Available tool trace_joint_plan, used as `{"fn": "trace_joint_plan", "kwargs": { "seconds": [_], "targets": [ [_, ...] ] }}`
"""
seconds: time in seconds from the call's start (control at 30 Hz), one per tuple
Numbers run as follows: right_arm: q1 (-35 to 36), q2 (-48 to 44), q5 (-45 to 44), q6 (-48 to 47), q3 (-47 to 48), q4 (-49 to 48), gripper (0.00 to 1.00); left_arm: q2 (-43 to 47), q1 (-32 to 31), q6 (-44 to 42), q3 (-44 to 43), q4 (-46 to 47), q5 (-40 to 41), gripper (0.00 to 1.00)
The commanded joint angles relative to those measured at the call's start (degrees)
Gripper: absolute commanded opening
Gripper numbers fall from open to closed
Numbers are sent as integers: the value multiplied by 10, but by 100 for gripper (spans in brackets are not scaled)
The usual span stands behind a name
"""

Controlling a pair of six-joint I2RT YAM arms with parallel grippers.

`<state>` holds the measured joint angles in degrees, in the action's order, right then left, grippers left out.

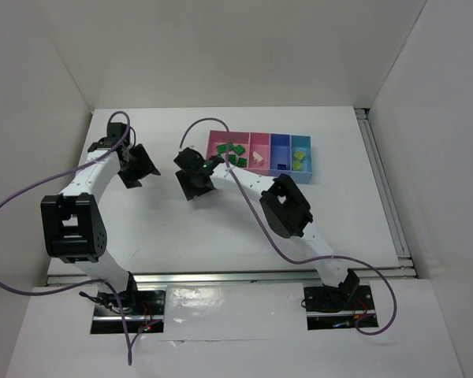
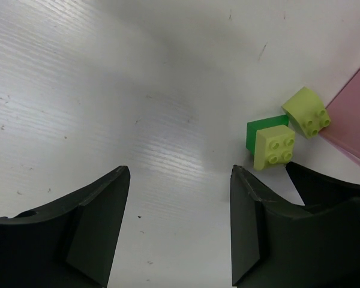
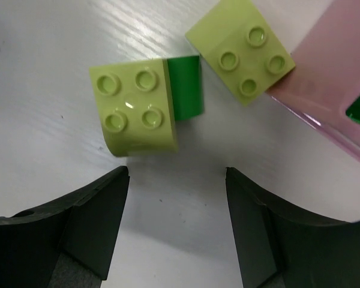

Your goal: Sort the legos into containers by color

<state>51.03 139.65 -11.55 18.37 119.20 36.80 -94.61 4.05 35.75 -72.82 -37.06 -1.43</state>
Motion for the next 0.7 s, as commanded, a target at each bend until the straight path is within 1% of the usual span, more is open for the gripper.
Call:
{"fn": "trace_joint_plan", "kwargs": {
  "seconds": [0.0, 0.07, 0.13, 0.2, 0.33, 0.47, 0.57, 0.67],
  "targets": [
    [5, -64, 7, -4, -27, -41, 73, 8, 3, -15, 2, 13, -22, 71],
    [10, -64, 7, -11, -10, -33, 74, 8, 3, -15, 2, 13, -16, 71],
    [10, -40, 7, -17, 21, -25, 78, 14, 3, -15, 2, 13, -16, 71],
    [15, -19, 7, -22, 41, -19, 78, 14, 3, -15, 2, 13, -16, 71],
    [15, -12, -7, -22, 53, -35, 78, 14, 3, -15, 2, 13, -16, 71],
    [1, 12, 6, -27, 81, -41, 78, 14, 3, -20, 2, 13, -16, 71],
    [-11, 39, 35, -27, 113, -41, 72, 14, 3, -20, 2, 13, -16, 70],
    [-16, 46, 47, -27, 113, -41, 68, 14, 3, -20, 2, 13, -16, 70]
  ]
}}
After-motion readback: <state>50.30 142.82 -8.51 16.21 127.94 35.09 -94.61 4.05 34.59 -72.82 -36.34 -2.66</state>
